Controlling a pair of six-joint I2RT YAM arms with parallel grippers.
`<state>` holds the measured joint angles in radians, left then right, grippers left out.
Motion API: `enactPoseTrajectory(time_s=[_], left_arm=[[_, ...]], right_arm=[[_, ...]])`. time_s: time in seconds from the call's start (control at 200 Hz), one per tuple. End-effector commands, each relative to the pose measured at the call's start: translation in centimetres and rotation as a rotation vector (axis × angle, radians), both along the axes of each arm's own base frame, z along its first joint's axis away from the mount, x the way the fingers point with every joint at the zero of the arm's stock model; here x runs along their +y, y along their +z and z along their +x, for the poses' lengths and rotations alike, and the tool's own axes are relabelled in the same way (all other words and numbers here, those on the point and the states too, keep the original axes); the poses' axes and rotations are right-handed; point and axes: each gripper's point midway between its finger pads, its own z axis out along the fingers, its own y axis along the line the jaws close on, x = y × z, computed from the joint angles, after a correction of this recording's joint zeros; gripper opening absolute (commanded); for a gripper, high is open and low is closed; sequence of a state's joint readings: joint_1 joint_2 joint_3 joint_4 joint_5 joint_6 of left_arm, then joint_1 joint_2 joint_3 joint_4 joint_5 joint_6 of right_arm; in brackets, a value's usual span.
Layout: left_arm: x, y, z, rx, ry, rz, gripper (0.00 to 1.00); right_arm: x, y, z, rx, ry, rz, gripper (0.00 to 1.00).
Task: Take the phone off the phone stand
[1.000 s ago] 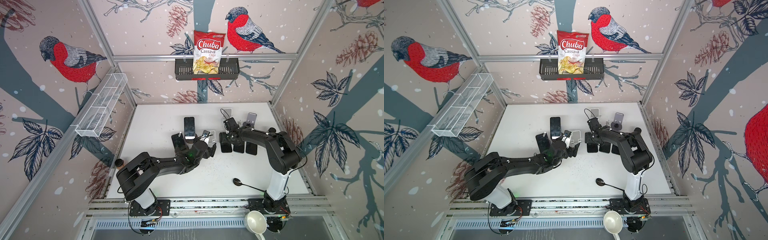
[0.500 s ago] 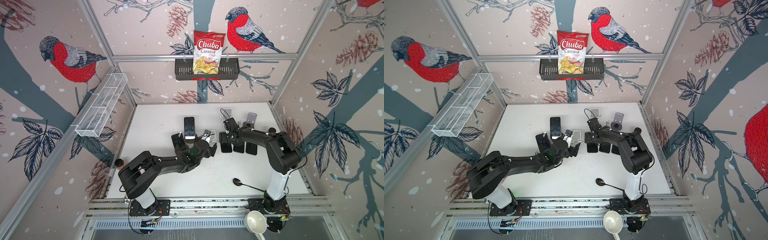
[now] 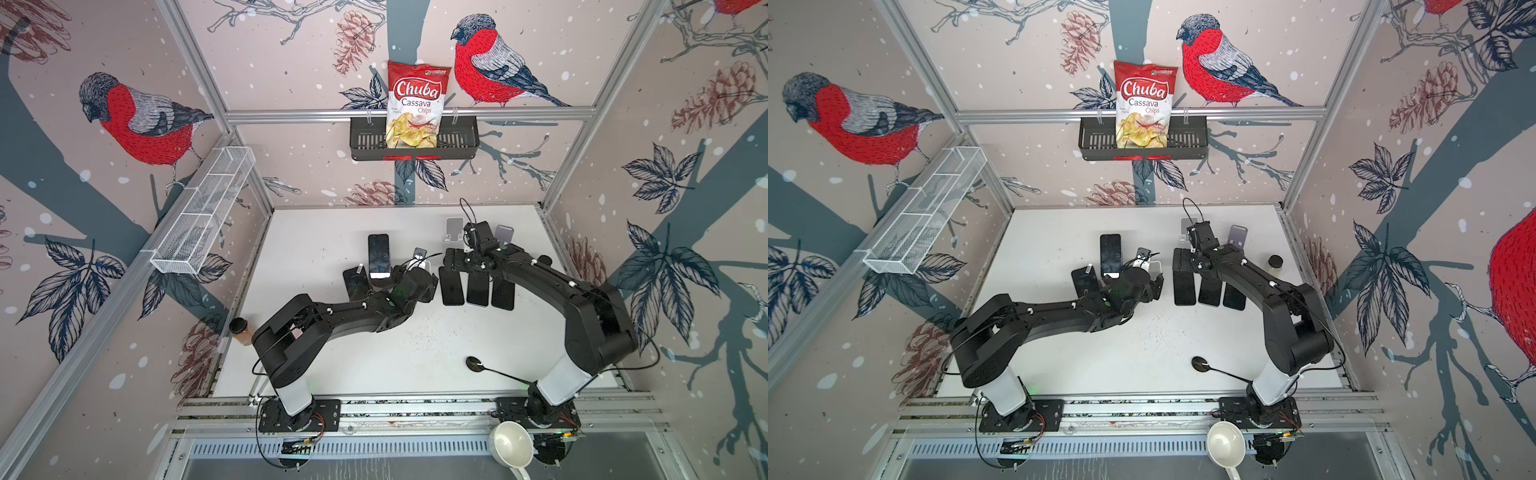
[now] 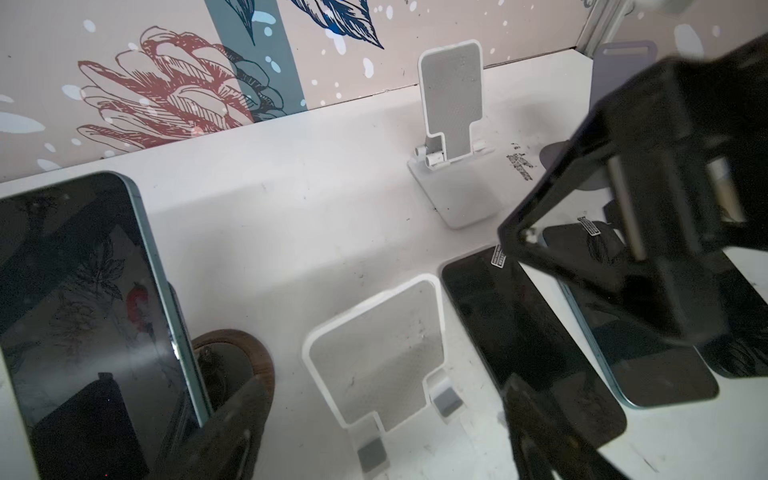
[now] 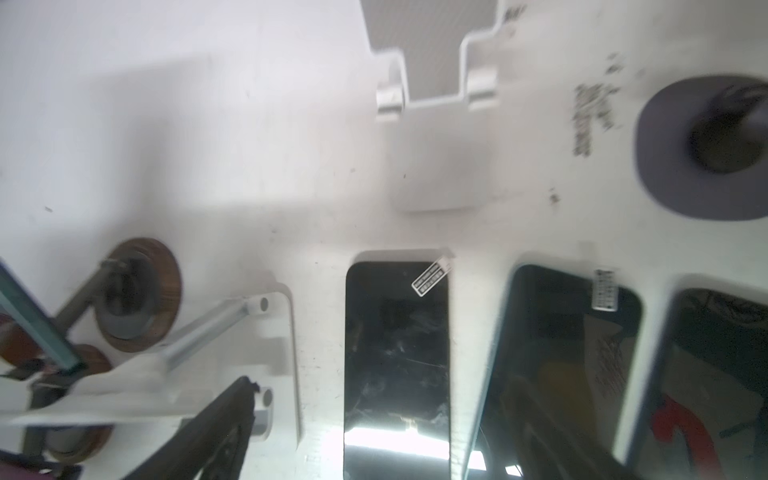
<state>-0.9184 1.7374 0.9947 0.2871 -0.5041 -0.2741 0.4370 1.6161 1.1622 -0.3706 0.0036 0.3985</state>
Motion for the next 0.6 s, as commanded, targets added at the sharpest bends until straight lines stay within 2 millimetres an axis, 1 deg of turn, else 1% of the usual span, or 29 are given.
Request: enactPoseTrajectory(time_s=[0.0, 0.105, 0.23, 0.36, 0.445, 0.59], left_arm=[[0.5, -0.2, 0.6, 0.031, 0.071, 0.011, 0.88], [0.4, -0.5, 1.1, 0.056, 0.118, 0.024, 0.89], [0.1, -0.7, 1.4, 0.070, 0.180, 0.062, 0.89], [-0.7, -1.3, 1.4, 0.084, 0.202, 0.078, 0.90], [-0.8, -1.8, 1.5, 0.090, 0.212, 0.066, 0.90], [-0.8, -2.1, 1.6, 0.071, 0.211, 0.053, 0.89]], right_arm=[[-0.9, 2.0, 0.4, -0.069, -0.037, 0.026, 1.00], [-1.8, 3.5, 0.4, -0.131, -0.051, 0.034, 0.99], [-2.8, 4.2, 0.2, -0.157, -0.067, 0.043, 0.99], [-3.5, 4.2, 0.1, -0.161, -0.067, 0.058, 0.99], [-3.6, 3.9, 0.0, -0.154, -0.059, 0.061, 0.99], [-3.5, 3.6, -0.1, -0.149, -0.050, 0.069, 0.99]])
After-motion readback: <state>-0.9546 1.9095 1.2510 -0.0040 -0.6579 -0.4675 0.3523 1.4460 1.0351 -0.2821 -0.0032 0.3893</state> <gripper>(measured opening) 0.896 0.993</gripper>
